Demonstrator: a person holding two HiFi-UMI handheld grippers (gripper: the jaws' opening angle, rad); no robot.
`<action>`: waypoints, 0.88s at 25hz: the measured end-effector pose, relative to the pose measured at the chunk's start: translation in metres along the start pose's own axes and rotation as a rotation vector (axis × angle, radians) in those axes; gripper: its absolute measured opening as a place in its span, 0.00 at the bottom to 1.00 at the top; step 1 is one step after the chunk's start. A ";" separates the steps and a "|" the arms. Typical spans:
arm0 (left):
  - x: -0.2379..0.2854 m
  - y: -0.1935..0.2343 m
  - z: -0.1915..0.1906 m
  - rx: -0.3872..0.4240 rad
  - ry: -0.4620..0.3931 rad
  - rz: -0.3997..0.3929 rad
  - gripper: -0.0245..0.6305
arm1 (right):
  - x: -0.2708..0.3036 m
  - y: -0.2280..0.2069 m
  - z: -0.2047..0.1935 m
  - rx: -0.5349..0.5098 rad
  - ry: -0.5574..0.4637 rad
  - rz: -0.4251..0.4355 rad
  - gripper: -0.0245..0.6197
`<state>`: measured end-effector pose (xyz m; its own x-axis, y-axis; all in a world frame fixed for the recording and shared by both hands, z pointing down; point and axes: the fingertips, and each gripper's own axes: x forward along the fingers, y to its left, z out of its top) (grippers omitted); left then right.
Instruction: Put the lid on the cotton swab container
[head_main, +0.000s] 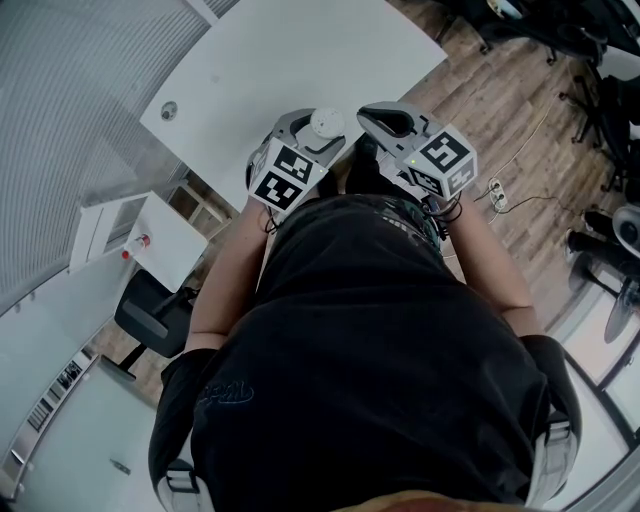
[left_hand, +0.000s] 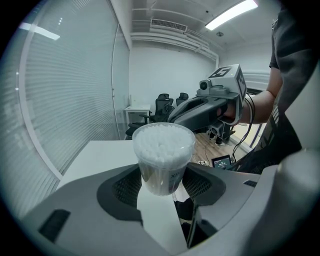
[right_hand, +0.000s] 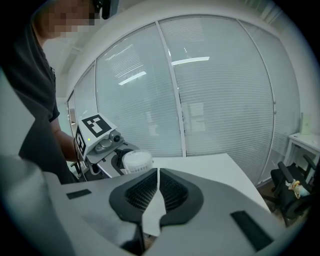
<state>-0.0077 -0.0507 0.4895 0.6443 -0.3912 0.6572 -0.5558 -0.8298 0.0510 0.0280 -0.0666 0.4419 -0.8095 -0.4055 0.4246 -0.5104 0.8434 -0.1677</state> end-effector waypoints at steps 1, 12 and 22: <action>0.000 -0.001 -0.001 0.001 0.002 -0.003 0.44 | -0.001 -0.002 -0.001 -0.001 0.003 -0.001 0.09; 0.004 -0.005 0.001 -0.002 0.008 -0.007 0.44 | -0.012 -0.017 -0.007 0.022 -0.002 -0.029 0.08; 0.002 -0.002 0.002 0.007 -0.004 -0.017 0.44 | -0.008 -0.016 -0.004 0.026 -0.005 -0.045 0.07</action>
<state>-0.0044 -0.0502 0.4890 0.6559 -0.3788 0.6529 -0.5413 -0.8389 0.0571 0.0440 -0.0757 0.4444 -0.7869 -0.4450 0.4275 -0.5540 0.8146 -0.1718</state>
